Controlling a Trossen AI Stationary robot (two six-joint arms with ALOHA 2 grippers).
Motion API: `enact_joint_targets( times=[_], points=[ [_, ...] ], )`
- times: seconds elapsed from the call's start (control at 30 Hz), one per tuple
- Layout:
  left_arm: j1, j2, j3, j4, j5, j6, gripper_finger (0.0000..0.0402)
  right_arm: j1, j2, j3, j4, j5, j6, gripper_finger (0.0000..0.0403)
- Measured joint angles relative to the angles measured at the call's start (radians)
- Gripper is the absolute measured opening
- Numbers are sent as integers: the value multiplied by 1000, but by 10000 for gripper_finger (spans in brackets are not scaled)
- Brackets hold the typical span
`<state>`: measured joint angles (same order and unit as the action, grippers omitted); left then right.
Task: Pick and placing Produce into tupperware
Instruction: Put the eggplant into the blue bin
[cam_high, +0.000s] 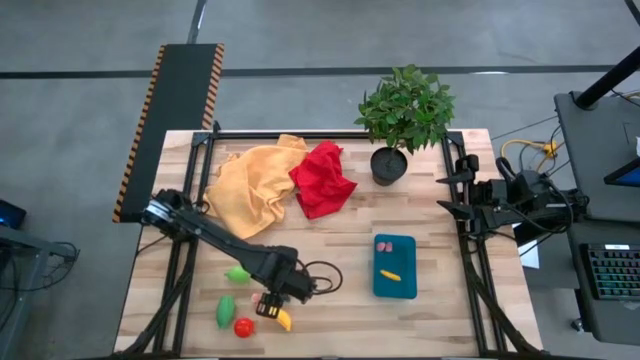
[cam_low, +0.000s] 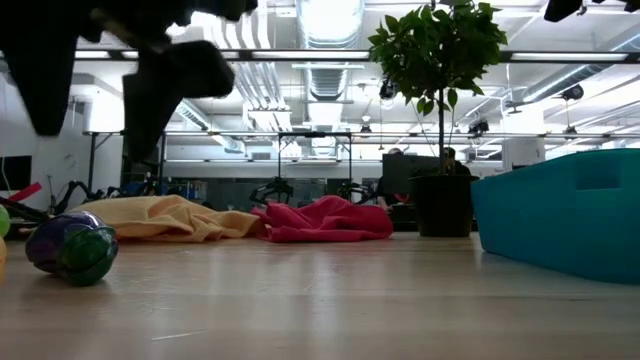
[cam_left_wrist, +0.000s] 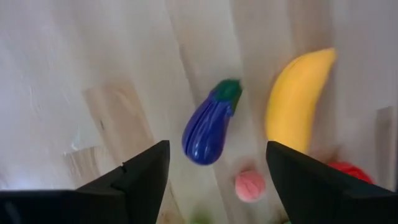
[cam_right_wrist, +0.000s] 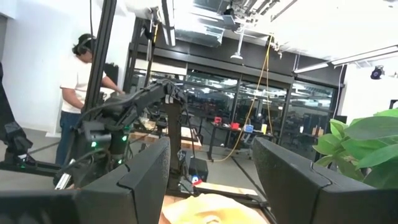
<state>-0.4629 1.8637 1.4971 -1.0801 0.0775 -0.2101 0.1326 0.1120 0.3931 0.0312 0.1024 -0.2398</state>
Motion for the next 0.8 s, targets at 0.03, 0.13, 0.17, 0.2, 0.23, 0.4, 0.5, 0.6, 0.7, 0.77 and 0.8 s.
enact_joint_targets(
  times=[0.03, 0.13, 0.17, 0.2, 0.23, 0.4, 0.5, 0.6, 0.7, 0.77, 0.8],
  points=[
    [-1, 0, -13, 2, -11, -12, 253, 0, 0, 0, 1, 0, 0, 224],
    [-3, 0, -52, 8, -33, -22, 253, 0, 0, 0, 1, 0, 0, 224],
    [-3, 0, -64, 14, -35, -23, 253, 0, 0, 0, 1, 0, 0, 224],
    [-3, 0, -78, 35, -35, -24, 253, 0, 0, 0, 1, 0, 1, 224],
    [-3, 0, -94, 68, -34, -23, 253, 0, 0, 0, 1, 0, 3, 224],
    [-3, 0, -143, 143, -31, -20, 253, 0, 0, 0, 2, 0, 3, 224],
    [-3, 0, -170, 143, -31, -21, 253, 0, 0, 0, 2, 0, 3, 224],
    [-3, 0, -193, 187, -31, -21, 253, 0, 0, 0, 2, 0, 3, 224],
    [-3, 0, -217, 248, -31, -20, 253, 0, 0, 0, 2, 0, 3, 224],
    [-2, 0, -232, 291, -30, -20, 253, 0, 0, 0, 2, 0, 3, 224],
    [-2, 0, -239, 299, -30, -20, 253, 0, 0, 0, 2, 0, 3, 224]
  ],
)
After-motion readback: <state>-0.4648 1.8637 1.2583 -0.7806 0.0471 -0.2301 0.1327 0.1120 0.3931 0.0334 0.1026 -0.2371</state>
